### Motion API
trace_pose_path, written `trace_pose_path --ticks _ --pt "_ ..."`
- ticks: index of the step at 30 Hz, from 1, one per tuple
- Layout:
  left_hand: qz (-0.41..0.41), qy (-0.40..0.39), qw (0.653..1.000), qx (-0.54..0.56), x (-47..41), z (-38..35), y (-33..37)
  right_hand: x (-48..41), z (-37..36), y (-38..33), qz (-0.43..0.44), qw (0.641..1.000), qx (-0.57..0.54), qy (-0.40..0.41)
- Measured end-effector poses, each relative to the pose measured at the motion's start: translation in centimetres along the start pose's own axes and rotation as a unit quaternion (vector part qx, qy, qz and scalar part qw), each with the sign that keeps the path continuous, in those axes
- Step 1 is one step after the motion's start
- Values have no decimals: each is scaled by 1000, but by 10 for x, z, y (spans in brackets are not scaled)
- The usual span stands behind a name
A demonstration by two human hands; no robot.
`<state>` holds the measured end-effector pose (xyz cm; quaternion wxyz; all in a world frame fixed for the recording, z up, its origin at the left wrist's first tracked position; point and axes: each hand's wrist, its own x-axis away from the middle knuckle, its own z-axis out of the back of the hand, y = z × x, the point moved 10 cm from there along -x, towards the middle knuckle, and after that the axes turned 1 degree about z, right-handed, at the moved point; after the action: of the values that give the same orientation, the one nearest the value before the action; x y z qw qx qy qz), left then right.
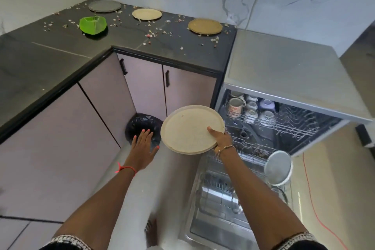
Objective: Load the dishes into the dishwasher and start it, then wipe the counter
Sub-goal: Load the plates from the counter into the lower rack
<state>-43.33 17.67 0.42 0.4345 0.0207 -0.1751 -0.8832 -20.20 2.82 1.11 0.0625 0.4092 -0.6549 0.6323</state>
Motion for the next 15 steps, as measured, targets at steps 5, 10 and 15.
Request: trace_pose_path --ticks 5,10,15 --pt "-18 10 1000 24 37 -29 69 16 85 0 -3 1000 12 14" --pt "-39 0 999 9 69 -50 121 31 163 5 -15 999 15 38" --pt "-66 -21 998 -5 94 -72 158 47 222 15 -21 998 10 54"
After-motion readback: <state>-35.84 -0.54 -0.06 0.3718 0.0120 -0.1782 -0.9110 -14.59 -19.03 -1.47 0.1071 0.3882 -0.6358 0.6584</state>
